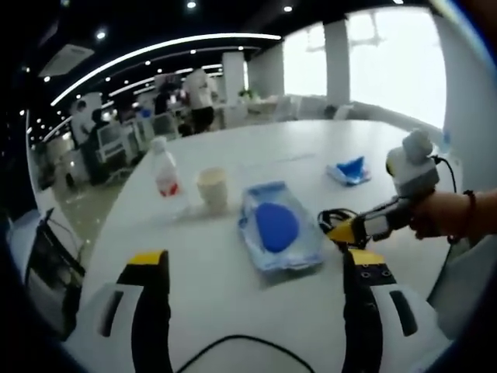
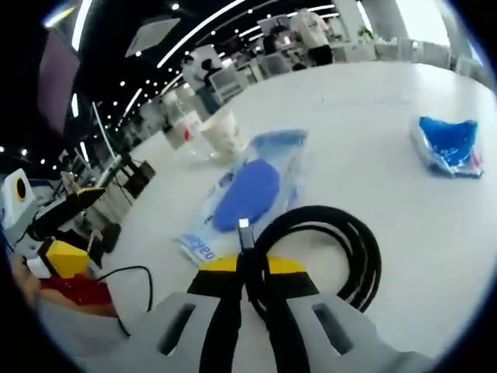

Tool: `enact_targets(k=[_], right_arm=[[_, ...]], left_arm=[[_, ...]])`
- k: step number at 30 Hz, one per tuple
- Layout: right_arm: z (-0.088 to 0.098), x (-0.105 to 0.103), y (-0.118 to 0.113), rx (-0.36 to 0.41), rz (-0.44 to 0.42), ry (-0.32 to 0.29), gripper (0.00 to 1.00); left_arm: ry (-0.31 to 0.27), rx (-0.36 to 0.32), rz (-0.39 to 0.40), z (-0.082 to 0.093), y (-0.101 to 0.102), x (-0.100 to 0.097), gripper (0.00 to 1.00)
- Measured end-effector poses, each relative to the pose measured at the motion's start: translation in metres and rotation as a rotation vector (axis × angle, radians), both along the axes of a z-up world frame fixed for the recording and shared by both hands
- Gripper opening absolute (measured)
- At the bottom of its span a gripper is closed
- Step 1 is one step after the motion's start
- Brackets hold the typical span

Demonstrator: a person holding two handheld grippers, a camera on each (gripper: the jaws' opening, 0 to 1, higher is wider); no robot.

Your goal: Arrange the tabletop items into an orderly group along one side of the table until the central work area is clear of visible clutter.

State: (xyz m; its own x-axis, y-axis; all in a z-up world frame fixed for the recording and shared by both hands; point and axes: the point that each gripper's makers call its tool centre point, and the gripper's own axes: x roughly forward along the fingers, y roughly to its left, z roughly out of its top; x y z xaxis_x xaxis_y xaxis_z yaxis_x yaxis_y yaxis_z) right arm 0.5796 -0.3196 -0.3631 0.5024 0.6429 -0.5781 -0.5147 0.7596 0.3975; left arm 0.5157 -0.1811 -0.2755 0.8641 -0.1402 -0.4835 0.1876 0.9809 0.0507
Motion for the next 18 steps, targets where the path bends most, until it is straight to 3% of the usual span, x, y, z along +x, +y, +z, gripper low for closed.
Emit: enact_targets(k=[8,11,14,18], right_arm=[[0.030,0.012,-0.013,0.053,-0.045,-0.060,0.09],[0.038,0.017,-0.021,0.051,-0.064,-0.083,0.09],[0.045,0.021,-0.030,0.044,-0.080,-0.107,0.09],[0.049,0.027,-0.043,0.023,-0.100,-0.129,0.09]], left_arm=[[-0.002,-0.011,-0.014,-0.001,-0.005,0.001,0.91],[0.001,-0.011,-0.015,-0.001,-0.005,0.000,0.90],[0.008,-0.079,-0.013,-0.002,-0.008,-0.001,0.89],[0.011,-0.058,-0.016,-0.003,-0.008,0.000,0.89]])
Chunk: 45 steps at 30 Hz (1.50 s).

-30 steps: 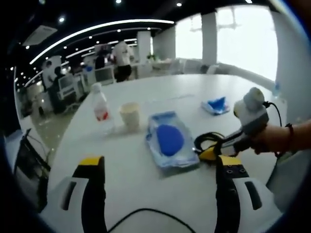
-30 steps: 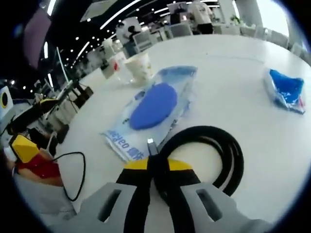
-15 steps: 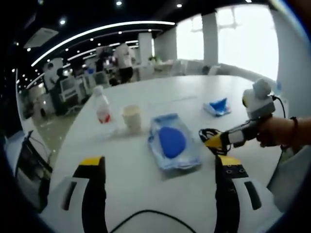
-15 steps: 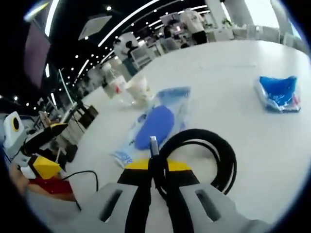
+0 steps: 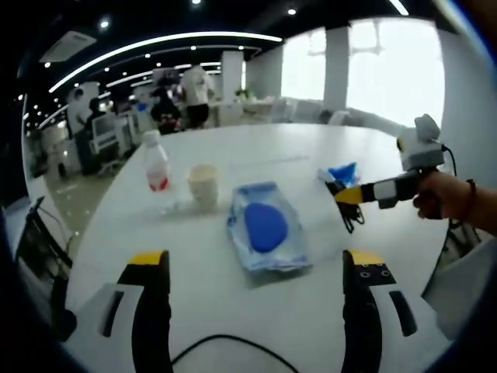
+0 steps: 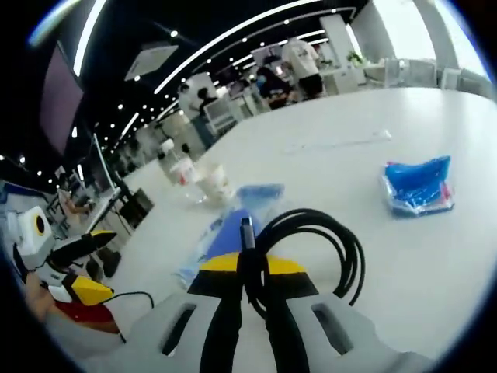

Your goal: Arrange the tabletop items into an orderly group along one side of the table until the central work area is clear of visible clutter.

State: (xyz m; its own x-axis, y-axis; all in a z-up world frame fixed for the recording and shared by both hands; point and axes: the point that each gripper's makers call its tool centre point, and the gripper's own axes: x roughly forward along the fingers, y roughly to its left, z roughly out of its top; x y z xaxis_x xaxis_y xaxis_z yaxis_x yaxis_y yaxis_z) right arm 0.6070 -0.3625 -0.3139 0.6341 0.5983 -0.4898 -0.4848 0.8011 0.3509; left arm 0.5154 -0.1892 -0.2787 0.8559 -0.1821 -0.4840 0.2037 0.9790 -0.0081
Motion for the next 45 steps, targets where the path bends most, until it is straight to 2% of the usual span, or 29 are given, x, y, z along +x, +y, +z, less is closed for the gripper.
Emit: enact_targets(k=[8,17,21,27,45], right_arm=[[0.001,0.007,-0.022,-0.035,-0.029,-0.015,0.09],[-0.009,0.017,-0.050,-0.186,-0.030,-0.062,0.09],[-0.015,0.021,-0.057,-0.242,-0.026,-0.074,0.09],[-0.028,0.025,-0.058,-0.334,0.019,-0.091,0.09],[-0.057,0.021,-0.041,-0.511,0.165,-0.124,0.09]], left_arm=[[0.007,0.013,-0.013,-0.002,-0.003,0.000,0.88],[0.008,0.033,-0.015,-0.003,-0.002,-0.001,0.88],[-0.012,0.103,-0.011,0.001,0.002,0.000,0.87],[-0.013,0.083,-0.009,0.001,0.002,0.000,0.86],[0.007,0.079,0.006,-0.003,0.008,-0.001,0.84]])
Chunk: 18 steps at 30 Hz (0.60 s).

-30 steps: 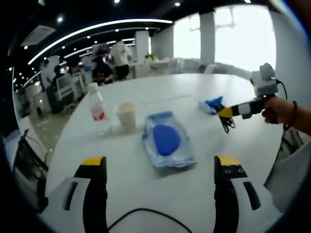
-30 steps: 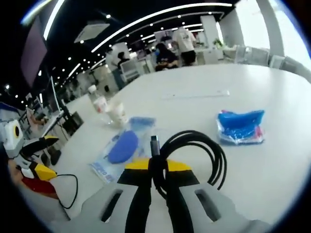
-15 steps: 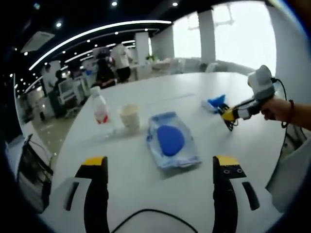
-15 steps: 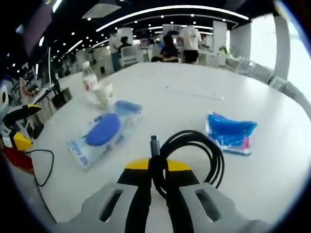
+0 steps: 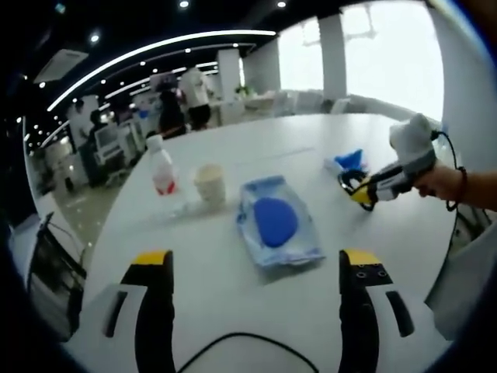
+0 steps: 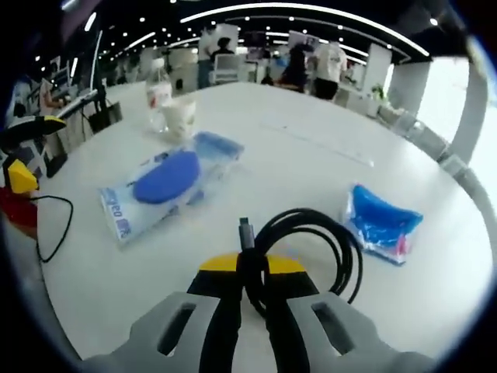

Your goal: Arrange the tabletop items into an orderly group along one side of the table until the central work area is clear of visible clutter.

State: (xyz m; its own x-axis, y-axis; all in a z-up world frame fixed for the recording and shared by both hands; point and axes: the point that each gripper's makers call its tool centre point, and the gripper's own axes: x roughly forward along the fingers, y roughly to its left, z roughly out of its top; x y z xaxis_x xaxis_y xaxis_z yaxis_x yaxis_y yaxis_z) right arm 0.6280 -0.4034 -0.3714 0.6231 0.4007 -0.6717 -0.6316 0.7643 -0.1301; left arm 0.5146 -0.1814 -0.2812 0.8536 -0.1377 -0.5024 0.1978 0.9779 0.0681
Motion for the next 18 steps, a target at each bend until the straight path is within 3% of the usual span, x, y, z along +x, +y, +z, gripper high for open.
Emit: enact_targets(k=[13,18], right_arm=[[-0.016,-0.004,0.000,-0.024,0.016,0.046,0.11],[-0.021,-0.004,-0.005,-0.007,-0.027,0.074,0.12]], left_arm=[[0.002,-0.003,0.008,0.000,0.002,-0.001,0.84],[-0.002,-0.014,0.007,0.000,0.001,0.000,0.83]])
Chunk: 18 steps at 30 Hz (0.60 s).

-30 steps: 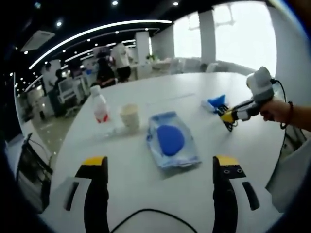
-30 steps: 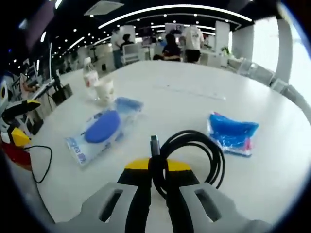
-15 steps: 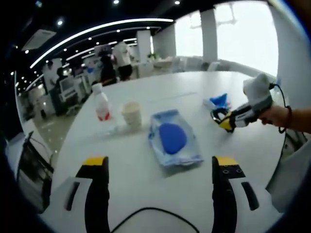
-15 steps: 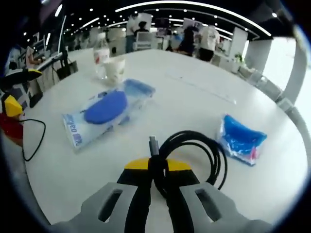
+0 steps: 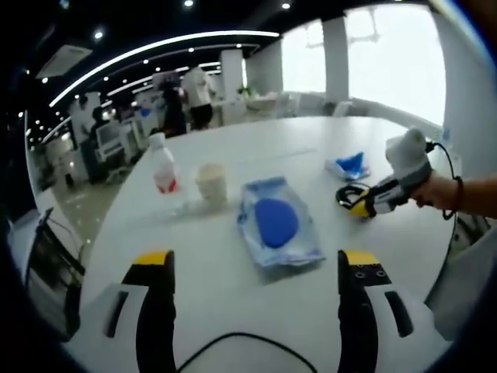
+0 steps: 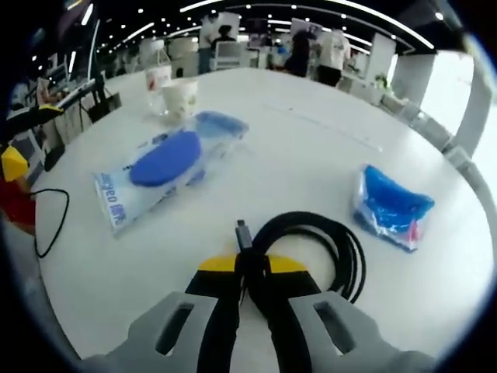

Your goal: Arrange the tabletop items into an orderly group along one side of the table until the central work area is clear of visible clutter.

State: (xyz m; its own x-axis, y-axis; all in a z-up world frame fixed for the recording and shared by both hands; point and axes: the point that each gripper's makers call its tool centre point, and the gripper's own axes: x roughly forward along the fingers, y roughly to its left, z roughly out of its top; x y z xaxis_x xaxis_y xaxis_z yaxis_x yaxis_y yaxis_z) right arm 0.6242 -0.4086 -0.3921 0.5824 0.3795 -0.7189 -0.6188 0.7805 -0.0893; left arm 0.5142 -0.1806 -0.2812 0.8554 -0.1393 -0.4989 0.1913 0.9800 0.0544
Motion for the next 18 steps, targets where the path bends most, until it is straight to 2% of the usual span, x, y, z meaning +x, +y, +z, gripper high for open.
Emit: enact_targets(k=[2,7,10,15,16,18], right_arm=[[-0.001,-0.001,0.001,0.003,0.010,0.006,0.12],[-0.001,0.001,0.001,0.051,-0.032,0.025,0.15],[0.003,0.003,0.002,0.084,-0.049,0.024,0.24],[0.016,0.003,0.006,0.143,-0.066,0.006,0.32],[0.021,0.005,0.006,0.171,-0.085,-0.008,0.38],[0.028,0.004,0.013,0.217,-0.065,-0.014,0.45]], left_arm=[[0.000,-0.006,-0.002,0.000,-0.001,0.000,0.83],[0.004,-0.005,-0.001,-0.001,-0.001,0.000,0.84],[0.001,-0.007,-0.001,0.000,-0.001,0.000,0.84],[0.007,-0.005,-0.003,-0.001,-0.002,0.000,0.84],[0.004,-0.004,-0.005,-0.001,-0.002,0.000,0.84],[0.003,0.000,-0.007,-0.001,-0.003,-0.001,0.85]])
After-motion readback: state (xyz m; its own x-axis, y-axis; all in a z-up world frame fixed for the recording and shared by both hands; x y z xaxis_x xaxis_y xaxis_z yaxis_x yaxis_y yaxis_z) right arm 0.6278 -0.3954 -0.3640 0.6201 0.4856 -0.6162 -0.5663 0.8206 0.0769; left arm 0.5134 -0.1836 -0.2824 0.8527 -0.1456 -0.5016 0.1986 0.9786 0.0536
